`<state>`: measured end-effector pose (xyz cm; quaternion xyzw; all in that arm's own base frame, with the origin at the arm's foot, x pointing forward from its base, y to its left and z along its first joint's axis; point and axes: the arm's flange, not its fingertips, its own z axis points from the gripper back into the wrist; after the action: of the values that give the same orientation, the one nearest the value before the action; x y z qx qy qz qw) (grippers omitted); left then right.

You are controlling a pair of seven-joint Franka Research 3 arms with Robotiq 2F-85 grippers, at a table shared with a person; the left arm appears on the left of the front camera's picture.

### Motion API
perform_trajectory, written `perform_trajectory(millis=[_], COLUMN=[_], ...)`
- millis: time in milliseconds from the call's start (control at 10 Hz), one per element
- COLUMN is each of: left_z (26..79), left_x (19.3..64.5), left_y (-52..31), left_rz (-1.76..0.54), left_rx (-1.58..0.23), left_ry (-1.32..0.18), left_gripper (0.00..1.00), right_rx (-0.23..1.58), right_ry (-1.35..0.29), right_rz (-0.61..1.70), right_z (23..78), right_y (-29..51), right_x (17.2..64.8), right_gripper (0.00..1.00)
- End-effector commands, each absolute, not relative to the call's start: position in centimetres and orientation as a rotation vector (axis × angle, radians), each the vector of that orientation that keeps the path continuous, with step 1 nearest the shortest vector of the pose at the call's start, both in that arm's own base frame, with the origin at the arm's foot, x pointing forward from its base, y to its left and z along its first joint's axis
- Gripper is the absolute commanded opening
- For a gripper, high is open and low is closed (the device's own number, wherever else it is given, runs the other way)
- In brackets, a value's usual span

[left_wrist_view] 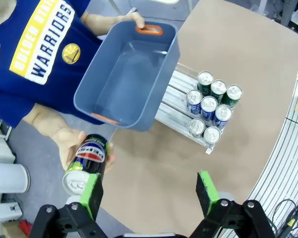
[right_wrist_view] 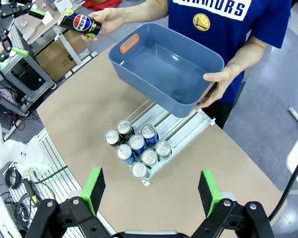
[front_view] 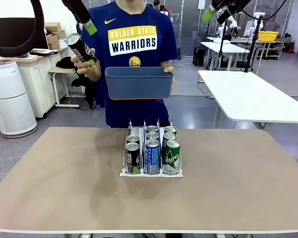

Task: Fill the beverage cans into the dispenser.
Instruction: Pick up the Pepsi coke handed by the human.

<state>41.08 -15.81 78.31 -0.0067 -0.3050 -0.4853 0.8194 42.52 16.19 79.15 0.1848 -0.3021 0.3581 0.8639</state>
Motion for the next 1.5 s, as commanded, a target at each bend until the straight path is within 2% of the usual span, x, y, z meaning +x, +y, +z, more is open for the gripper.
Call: perform_trajectory(millis=[0, 500, 1400], left_z=[77.51, 77.17, 77.72], left_x=[41.38, 41.30, 41.66], left_y=[-15.15, -14.66, -14.89], left_rz=[-0.977, -0.995, -0.979], left_rx=[0.018, -0.037, 0.002], left_ry=[-0.634, -0.664, -0.637], left_gripper=[1.00, 1.00, 1.00], right_rx=[0.387, 0.387, 0.387], right_ry=[-0.629, -0.629, -0.629], right_rz=[0.747, 0.747, 0.747], right_z=[79.13, 79.13, 79.13], right_y=[16.23, 16.23, 16.23], right_x=[42.45, 42.45, 42.45], right_gripper=[1.00, 1.00, 1.00])
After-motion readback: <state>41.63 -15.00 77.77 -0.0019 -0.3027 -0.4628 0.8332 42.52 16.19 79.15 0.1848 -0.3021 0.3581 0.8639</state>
